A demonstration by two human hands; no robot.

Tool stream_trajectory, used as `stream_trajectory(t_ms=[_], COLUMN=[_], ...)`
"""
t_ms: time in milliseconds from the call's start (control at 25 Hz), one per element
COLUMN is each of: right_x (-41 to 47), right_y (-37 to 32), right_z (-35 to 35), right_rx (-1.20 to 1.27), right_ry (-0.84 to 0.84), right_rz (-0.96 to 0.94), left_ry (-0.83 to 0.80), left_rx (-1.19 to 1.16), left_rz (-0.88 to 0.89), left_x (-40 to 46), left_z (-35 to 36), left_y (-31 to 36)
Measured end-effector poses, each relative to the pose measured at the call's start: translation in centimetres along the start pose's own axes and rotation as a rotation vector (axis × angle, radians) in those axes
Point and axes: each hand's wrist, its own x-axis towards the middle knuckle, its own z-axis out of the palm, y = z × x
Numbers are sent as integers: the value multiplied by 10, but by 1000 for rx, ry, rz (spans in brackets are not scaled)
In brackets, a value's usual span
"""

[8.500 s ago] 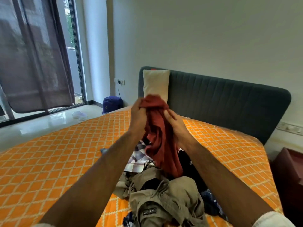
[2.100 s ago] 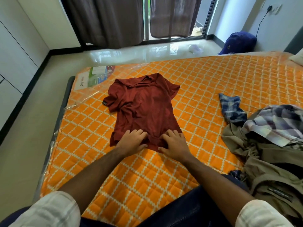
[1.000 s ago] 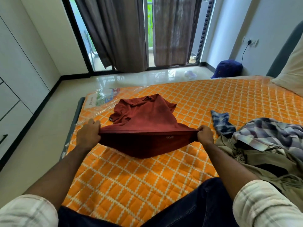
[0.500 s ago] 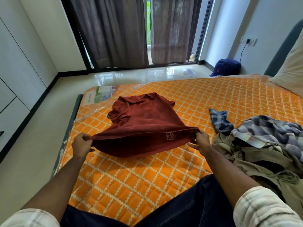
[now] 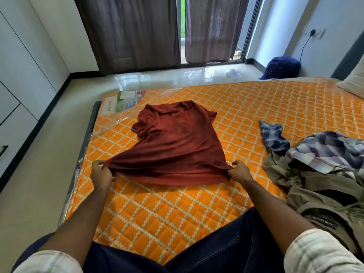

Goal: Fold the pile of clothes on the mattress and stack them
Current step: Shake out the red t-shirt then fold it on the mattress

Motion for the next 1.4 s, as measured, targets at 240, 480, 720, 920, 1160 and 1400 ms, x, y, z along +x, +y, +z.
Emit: stream_trajectory(t_ms=[240,480,720,920,1160,1400], right_x=[-7,-9,-59,-98,-122,-89], right_y=[-10,-205,-341,-366,-390,-393], right_z=[-10,-102,-201,-258,-285,-264], right_rx=[-236,616,1014,1423,1174,1188], right_ry=[-61,-26,120,344,383,209], right_rz=[49,-170,-482,-657,-556,-518], left_ry=[13,20,156,188,116,-89], left_rx=[-377,-463,-297,-788,-874,-715], left_rz=[-187,-19,231,197,220,221], left_x=[-16,11,28,-21,-24,-10], left_z=[-11,-21,-80,-143,-166,-127], left_y=[27,219,349,407,440,417])
